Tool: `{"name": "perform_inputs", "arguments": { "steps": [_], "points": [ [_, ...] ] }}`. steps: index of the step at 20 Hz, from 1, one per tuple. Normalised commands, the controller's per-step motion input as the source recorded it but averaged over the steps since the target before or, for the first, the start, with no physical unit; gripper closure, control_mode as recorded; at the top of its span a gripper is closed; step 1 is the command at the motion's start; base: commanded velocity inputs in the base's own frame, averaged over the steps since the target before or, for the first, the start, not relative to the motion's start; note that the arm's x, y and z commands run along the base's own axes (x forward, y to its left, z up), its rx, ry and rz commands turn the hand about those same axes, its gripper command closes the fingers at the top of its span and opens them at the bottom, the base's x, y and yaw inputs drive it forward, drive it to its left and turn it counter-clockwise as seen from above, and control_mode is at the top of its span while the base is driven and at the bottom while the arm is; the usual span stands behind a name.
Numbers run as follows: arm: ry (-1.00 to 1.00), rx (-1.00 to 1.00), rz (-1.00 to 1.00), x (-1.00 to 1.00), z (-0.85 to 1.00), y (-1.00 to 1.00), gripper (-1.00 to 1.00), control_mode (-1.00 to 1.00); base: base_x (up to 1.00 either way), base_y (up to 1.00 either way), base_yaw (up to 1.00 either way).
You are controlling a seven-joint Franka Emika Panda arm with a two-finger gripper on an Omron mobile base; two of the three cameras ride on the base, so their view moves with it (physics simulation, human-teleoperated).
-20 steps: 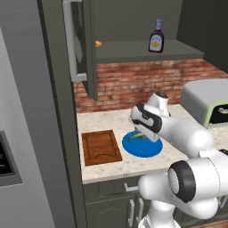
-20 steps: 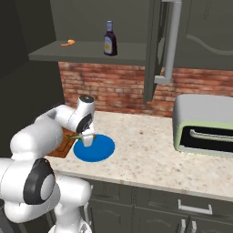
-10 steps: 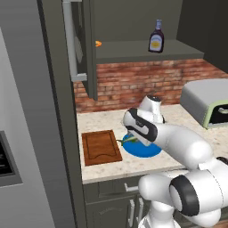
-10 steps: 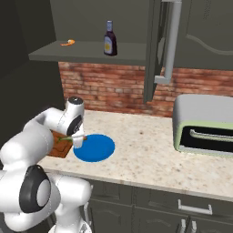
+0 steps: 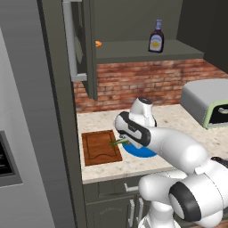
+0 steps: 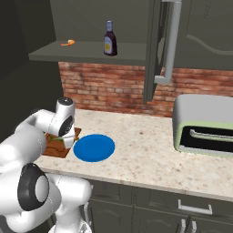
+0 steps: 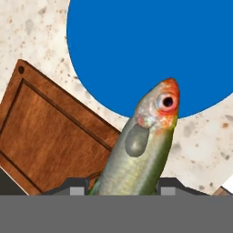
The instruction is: Pick the fish from the plate and place it on the cutting board. Then pick the condiment bottle from the cabinet and place it next to the cutting board.
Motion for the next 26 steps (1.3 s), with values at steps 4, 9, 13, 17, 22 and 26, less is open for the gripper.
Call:
{"name": "perform_inputs", "arguments": {
  "steps": [4, 9, 13, 17, 22, 26],
  "points": [
    [0.00, 0.03, 0.00, 0.00, 0.00, 0.30, 1.00, -1.00, 0.00, 0.00, 0.00],
    [0.00, 0.02, -0.01, 0.01, 0.00, 0.23, 1.00, -1.00, 0.00, 0.00, 0.00],
    [0.00, 0.03, -0.03, 0.10, 0.00, 0.14, 1.00, -1.00, 0.00, 0.00, 0.00],
    [0.00, 0.03, -0.03, 0.12, 0.00, 0.12, 1.00, -1.00, 0.00, 0.00, 0.00],
    [0.00, 0.01, -0.03, 0.12, -0.03, 0.15, 1.00, -1.00, 0.00, 0.00, 0.00],
    [0.00, 0.00, -0.02, 0.08, -0.11, 0.20, 1.00, -1.00, 0.00, 0.00, 0.00]
  ]
}}
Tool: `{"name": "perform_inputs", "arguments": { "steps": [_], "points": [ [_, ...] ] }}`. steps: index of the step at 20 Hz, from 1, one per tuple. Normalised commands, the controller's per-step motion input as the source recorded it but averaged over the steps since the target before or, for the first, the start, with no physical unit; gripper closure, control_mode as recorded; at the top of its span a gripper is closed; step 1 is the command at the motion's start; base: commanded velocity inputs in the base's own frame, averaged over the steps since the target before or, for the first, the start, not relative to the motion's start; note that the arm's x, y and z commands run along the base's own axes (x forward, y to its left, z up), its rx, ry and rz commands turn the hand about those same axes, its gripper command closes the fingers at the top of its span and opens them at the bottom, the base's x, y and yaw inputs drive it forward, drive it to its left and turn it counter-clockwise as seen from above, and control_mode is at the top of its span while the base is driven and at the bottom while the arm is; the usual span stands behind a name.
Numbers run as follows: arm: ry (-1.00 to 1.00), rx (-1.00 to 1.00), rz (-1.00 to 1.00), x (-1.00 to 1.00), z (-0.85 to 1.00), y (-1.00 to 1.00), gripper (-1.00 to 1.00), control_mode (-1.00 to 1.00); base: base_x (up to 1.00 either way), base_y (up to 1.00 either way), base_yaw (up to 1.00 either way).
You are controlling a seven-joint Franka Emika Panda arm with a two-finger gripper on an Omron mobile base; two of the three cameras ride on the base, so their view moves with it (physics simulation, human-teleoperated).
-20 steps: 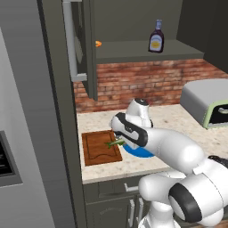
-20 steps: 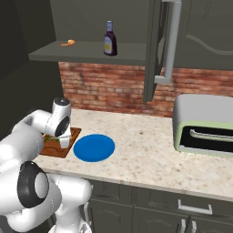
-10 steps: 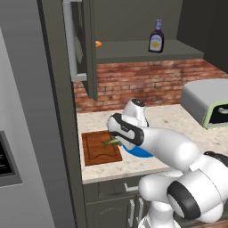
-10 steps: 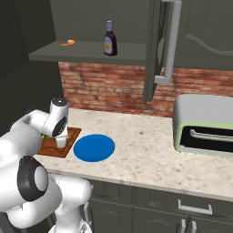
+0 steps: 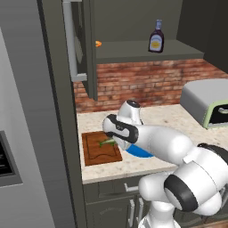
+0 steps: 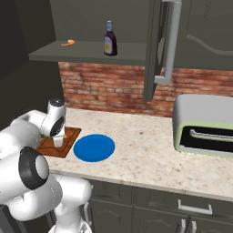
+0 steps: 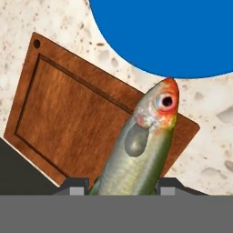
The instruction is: Pick the fish from the plate and place it on the cutting board. Then pick the condiment bottle from the cabinet and place it next to the cutting board.
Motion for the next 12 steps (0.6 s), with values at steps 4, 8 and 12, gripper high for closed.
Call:
{"name": "perform_inputs", "arguments": {
  "steps": [4, 8, 12],
  "points": [
    [0.00, 0.00, -0.01, 0.09, -0.17, 0.18, 1.00, -1.00, 0.00, 0.00, 0.00],
    [0.00, 0.00, -0.01, 0.12, -0.21, 0.16, 1.00, -1.00, 0.00, 0.00, 0.00],
    [0.00, 0.00, 0.00, 0.14, -0.24, 0.05, 1.00, -1.00, 0.00, 0.00, 0.00]
  ]
}}
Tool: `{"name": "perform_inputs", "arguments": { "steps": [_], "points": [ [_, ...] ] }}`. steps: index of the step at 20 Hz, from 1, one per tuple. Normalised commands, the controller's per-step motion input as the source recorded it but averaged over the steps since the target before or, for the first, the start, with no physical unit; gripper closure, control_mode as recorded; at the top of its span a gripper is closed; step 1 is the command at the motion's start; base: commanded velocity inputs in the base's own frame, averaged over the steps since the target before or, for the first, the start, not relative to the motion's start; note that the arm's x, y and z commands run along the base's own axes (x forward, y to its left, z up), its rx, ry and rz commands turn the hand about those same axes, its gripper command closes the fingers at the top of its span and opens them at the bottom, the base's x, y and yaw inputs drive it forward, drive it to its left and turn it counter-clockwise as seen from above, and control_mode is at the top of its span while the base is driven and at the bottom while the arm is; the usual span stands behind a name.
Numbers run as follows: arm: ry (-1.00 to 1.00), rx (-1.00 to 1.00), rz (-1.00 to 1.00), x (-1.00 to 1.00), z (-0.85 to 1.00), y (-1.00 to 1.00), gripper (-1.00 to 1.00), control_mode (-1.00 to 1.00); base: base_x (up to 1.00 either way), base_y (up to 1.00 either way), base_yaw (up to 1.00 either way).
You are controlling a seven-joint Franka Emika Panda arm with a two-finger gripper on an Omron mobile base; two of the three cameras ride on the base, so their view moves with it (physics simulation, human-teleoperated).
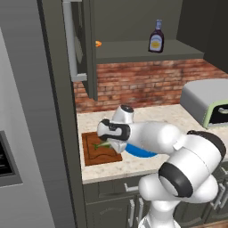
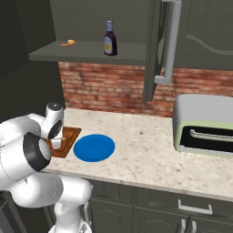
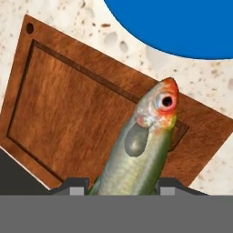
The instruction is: Pick the fish from the plate and place it on the cutting board. Then pick the condiment bottle from the cabinet and place it next to the cutting board.
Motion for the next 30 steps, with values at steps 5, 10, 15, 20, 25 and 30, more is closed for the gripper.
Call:
{"name": "perform_inputs", "arguments": {
  "steps": [5, 10, 15, 20, 25, 30],
  "points": [
    [0.00, 0.00, 0.00, 0.15, -0.22, 0.00, 1.00, -1.00, 0.00, 0.00, 0.00],
    [0.00, 0.00, -0.01, 0.17, -0.21, 0.00, 1.00, -1.00, 0.00, 0.00, 0.00],
    [0.00, 0.00, -0.02, 0.15, -0.18, 0.03, 1.00, -1.00, 0.00, 0.00, 0.00],
    [0.00, 0.00, -0.01, 0.12, -0.16, 0.11, 1.00, -1.00, 0.00, 0.00, 0.00],
    [0.00, 0.00, 0.00, 0.11, -0.23, 0.15, 1.00, -1.00, 0.00, 0.00, 0.00],
    [0.00, 0.00, 0.00, 0.11, -0.29, 0.10, 1.00, -1.00, 0.00, 0.00, 0.00]
  ]
}}
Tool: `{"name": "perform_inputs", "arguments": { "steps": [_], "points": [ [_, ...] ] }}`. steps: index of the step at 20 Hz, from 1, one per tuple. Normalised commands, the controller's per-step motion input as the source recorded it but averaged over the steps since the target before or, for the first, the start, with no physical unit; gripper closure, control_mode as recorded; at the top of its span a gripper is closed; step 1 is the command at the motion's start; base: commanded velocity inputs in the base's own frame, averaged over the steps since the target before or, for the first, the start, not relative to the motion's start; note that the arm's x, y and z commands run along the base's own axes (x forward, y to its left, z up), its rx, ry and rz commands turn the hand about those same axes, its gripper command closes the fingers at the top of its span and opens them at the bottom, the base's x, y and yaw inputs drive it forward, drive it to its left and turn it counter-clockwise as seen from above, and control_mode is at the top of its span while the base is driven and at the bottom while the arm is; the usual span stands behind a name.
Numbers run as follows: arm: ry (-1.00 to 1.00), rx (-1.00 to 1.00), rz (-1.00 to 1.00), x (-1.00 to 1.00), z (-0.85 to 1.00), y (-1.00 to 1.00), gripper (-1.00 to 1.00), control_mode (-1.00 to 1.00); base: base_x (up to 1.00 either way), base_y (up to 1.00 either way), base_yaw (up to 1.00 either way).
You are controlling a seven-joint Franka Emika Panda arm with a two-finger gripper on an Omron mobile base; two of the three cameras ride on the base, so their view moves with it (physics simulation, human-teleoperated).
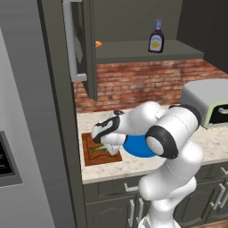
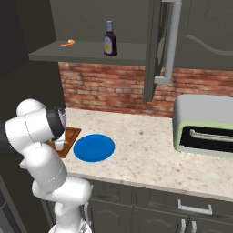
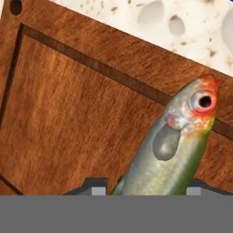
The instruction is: Pick the fish from the plate and place it on the cutting board. Then pick the condiment bottle from the cabinet and place it next to the cutting board.
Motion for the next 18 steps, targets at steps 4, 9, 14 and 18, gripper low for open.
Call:
{"name": "perform_inputs", "arguments": {
  "steps": [4, 9, 14, 18],
  "points": [
    [0.00, 0.00, 0.00, 0.10, -0.28, 0.07, -1.00, -1.00, 0.00, 0.00, 0.00],
    [-0.01, 0.00, 0.00, 0.01, -0.07, 0.00, -1.00, -1.00, 0.00, 0.00, 0.00],
    [-0.04, 0.00, 0.00, -0.07, 0.09, 0.00, -1.00, -1.00, 0.00, 0.00, 0.00],
    [-0.06, 0.00, 0.00, -0.11, 0.22, 0.00, -1.00, -1.00, 0.00, 0.00, 0.00]
  ]
}}
